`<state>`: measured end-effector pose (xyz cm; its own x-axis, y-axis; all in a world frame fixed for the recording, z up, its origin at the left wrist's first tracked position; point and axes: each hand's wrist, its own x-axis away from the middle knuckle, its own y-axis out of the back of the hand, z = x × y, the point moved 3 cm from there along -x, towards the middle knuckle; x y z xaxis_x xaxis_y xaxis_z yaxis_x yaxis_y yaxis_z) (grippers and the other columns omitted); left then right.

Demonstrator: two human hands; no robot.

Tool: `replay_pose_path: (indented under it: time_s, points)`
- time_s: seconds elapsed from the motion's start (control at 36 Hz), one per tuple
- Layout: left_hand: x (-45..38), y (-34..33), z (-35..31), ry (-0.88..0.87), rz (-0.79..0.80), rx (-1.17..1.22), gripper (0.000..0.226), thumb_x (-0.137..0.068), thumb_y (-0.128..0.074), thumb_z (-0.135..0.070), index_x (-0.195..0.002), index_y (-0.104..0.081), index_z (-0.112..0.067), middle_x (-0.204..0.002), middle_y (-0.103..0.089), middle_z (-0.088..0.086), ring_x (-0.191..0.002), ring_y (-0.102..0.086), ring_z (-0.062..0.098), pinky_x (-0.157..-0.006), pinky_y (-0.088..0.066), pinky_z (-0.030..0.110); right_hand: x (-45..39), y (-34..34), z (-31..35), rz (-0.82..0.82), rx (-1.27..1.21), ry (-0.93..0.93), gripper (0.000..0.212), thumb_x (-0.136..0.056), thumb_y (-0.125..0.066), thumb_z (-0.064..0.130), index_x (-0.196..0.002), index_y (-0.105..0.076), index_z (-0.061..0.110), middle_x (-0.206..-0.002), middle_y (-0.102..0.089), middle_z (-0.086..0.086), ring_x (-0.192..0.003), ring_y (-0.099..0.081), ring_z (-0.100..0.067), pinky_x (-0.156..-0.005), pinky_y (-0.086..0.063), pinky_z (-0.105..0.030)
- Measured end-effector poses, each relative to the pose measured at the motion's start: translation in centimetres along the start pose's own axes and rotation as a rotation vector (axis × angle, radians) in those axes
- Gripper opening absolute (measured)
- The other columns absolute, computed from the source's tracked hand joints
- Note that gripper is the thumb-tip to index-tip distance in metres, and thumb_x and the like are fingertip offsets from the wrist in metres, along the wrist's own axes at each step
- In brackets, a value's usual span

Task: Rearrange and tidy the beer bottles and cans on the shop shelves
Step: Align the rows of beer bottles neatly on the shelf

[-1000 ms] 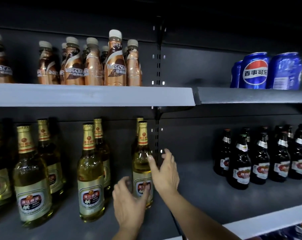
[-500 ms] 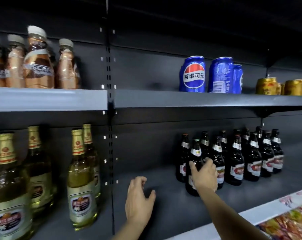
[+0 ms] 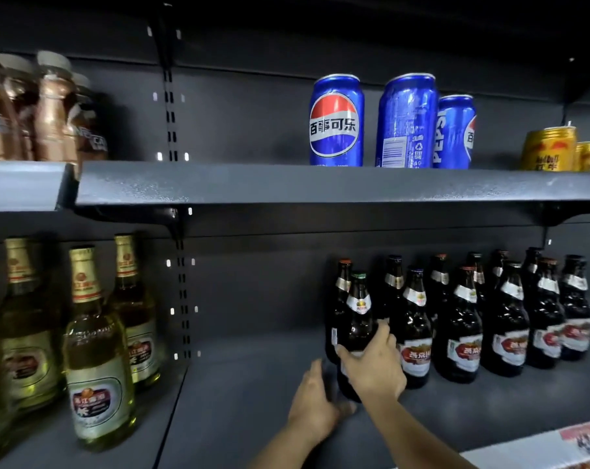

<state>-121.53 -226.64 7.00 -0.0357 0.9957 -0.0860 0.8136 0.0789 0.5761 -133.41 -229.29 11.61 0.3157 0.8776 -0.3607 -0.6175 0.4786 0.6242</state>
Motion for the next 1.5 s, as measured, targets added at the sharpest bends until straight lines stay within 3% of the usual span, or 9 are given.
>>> replay_pose_path:
  time_s: [0.19, 0.33, 0.47, 0.56, 0.72, 0.81, 1.06, 1.19, 1.5]
  points:
    - [-1.3, 1.3, 1.3, -0.015, -0.052, 0.12, 0.109, -0.067, -0.084, -0.035, -0.151, -0.015, -0.024, -0.144, -0.046, -0.004, -0.131, -0.045, 0.011, -0.105, -0.039, 0.025, 0.9, -1.6, 2.2, 0.096, -0.042, 0.072, 0.084, -0.069, -0.074, 0.059, -0.132, -0.029, 0.028, -0.131, -0.047, 0.004, -0.119, -0.053, -0.023, -0.084, -0.048, -0.038]
    - [-1.5, 4.3, 3.0, 0.012, -0.187, 0.159, 0.092, -0.067, -0.075, -0.038, -0.144, -0.025, -0.033, -0.115, -0.065, -0.012, -0.101, -0.062, 0.006, -0.082, -0.049, 0.022, 2.4, -4.1, 5.4, 0.208, -0.088, 0.138, 0.086, -0.067, -0.074, 0.059, -0.134, -0.028, 0.032, -0.134, -0.045, 0.006, -0.122, -0.051, -0.021, -0.087, -0.046, -0.035]
    - [-1.2, 8.0, 4.5, 0.094, -0.392, 0.013, 0.044, -0.084, -0.062, -0.032, -0.124, -0.044, -0.026, -0.094, -0.064, -0.006, -0.089, -0.063, 0.018, -0.071, -0.049, 0.028, 3.3, -6.7, 8.1, 0.282, -0.116, 0.228, 0.092, -0.07, -0.074, 0.057, -0.141, -0.024, 0.027, -0.136, -0.045, 0.003, -0.123, -0.051, -0.022, -0.089, -0.045, -0.033]
    - [-1.4, 9.5, 5.6, 0.154, -0.434, 0.049, 0.051, -0.074, -0.075, -0.031, -0.117, -0.048, -0.027, -0.09, -0.065, -0.007, -0.09, -0.065, 0.02, -0.075, -0.05, 0.029, 2.9, -7.2, 8.9, 0.341, -0.097, 0.338, 0.08, -0.08, -0.064, 0.06, -0.142, -0.027, 0.025, -0.136, -0.046, 0.001, -0.123, -0.051, -0.023, -0.088, -0.044, -0.033]
    - [-2.5, 12.1, 7.9, 0.172, -0.487, 0.111, 0.076, -0.057, -0.091, -0.03, -0.121, -0.051, -0.026, -0.102, -0.069, -0.003, -0.092, -0.065, 0.017, -0.08, -0.049, 0.026, -0.6, -4.4, 5.4, -0.173, -0.184, 0.281, 0.039, -0.089, -0.062, 0.036, -0.117, -0.054, 0.009, -0.11, -0.061, -0.008, -0.105, -0.055, -0.031, -0.082, -0.045, -0.041]
    - [-3.2, 12.9, 8.8, 0.177, -0.511, 0.114, 0.067, -0.058, -0.091, -0.024, -0.113, -0.053, -0.021, -0.097, -0.068, -0.002, -0.087, -0.064, 0.018, -0.081, -0.051, 0.03, -2.3, -4.0, 3.3, -0.293, -0.146, 0.183, 0.045, -0.084, -0.07, 0.026, -0.12, -0.053, 0.004, -0.113, -0.058, -0.015, -0.106, -0.053, -0.037, -0.081, -0.046, -0.046]
    - [-5.1, 14.3, 10.3, 0.156, -0.494, 0.132, 0.065, -0.052, -0.092, -0.024, -0.103, -0.052, -0.026, -0.107, -0.056, 0.002, -0.097, -0.059, 0.021, -0.093, -0.05, 0.039, -6.0, -5.7, 2.0, 0.031, -0.113, -0.061, 0.098, -0.079, -0.074, 0.044, -0.151, -0.014, 0.012, -0.147, -0.037, -0.012, -0.13, -0.042, -0.034, -0.091, -0.045, -0.045]
    - [-5.6, 14.2, 11.0, 0.129, -0.485, 0.171, 0.074, -0.045, -0.092, -0.034, -0.108, -0.055, -0.025, -0.11, -0.057, 0.005, -0.098, -0.06, 0.021, -0.093, -0.051, 0.043, -7.0, -6.2, 1.3, 0.117, -0.106, -0.186, 0.078, -0.073, -0.074, 0.054, -0.125, -0.037, 0.008, -0.122, -0.06, -0.011, -0.111, -0.058, -0.034, -0.085, -0.049, -0.042]
    - [-5.2, 13.9, 10.2, 0.115, -0.491, 0.122, 0.067, -0.064, -0.088, -0.018, -0.119, -0.05, -0.016, -0.112, -0.042, 0.004, -0.112, -0.048, 0.025, -0.099, -0.042, 0.037, -3.9, -7.7, 4.7, 0.181, -0.097, -0.089, 0.079, -0.071, -0.075, 0.057, -0.126, -0.039, 0.013, -0.126, -0.057, -0.006, -0.112, -0.058, -0.03, -0.081, -0.049, -0.039]
